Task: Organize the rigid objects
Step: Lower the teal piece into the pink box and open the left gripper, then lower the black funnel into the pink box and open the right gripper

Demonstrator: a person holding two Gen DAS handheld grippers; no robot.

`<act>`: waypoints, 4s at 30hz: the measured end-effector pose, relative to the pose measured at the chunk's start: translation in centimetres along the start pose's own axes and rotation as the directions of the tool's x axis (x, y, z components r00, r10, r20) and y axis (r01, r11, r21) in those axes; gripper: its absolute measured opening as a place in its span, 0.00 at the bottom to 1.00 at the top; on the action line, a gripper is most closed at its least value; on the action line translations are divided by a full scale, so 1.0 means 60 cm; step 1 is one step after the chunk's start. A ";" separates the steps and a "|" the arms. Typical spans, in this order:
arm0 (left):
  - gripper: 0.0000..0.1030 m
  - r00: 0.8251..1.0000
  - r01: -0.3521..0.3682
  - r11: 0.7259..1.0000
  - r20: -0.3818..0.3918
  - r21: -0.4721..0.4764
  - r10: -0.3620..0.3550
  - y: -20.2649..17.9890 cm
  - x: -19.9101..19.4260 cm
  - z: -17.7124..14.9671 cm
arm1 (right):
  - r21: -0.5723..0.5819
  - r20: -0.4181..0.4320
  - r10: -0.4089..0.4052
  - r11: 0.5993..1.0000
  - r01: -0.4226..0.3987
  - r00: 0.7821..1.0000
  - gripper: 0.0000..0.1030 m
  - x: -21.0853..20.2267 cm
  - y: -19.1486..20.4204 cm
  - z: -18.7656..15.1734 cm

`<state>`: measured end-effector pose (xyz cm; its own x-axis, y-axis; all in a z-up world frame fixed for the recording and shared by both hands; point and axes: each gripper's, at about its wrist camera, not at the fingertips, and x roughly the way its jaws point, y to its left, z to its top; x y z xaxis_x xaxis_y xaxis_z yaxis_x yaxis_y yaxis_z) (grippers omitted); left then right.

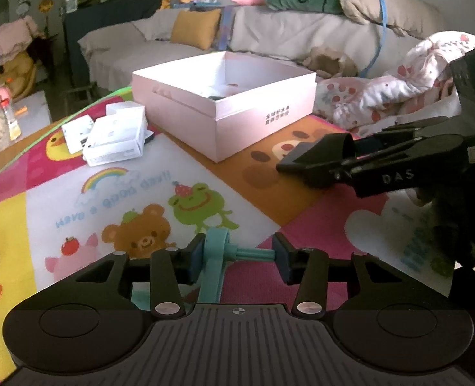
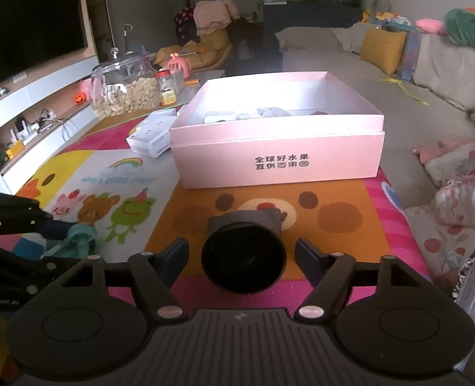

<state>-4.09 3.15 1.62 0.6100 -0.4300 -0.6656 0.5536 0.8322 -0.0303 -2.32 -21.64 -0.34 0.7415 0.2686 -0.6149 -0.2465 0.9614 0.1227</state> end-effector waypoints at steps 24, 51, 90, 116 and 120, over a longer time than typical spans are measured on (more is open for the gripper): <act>0.46 0.904 0.032 0.999 0.425 0.032 -0.043 -0.002 -0.081 0.283 | 0.059 0.406 -0.113 0.994 0.097 0.907 0.47 -0.194 -0.055 0.096; 0.45 0.961 -0.139 0.914 0.172 -0.382 0.218 0.147 -0.014 0.021 | 0.123 0.305 -0.125 0.988 0.092 0.944 0.66 0.001 -0.058 0.270; 0.46 0.932 -0.217 0.754 0.099 -0.620 0.350 0.253 -0.063 -0.030 | -0.240 -0.315 0.067 0.959 -0.148 0.947 0.32 0.261 0.249 0.237; 0.45 0.949 -0.172 0.879 0.163 -0.444 0.268 0.225 0.038 0.124 | 0.062 0.269 -0.278 0.960 0.272 0.922 0.63 -0.006 -0.030 0.143; 0.46 0.948 -0.192 0.873 0.147 -0.447 0.284 0.237 0.058 0.143 | 0.205 0.188 -0.262 0.953 0.223 0.947 0.63 0.039 -0.107 0.165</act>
<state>10.78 10.49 5.29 0.8183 -0.2226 -0.5299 0.1126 0.9662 -0.2319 7.17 -26.60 5.13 0.8838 0.0142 -0.4676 0.0579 0.9885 0.1396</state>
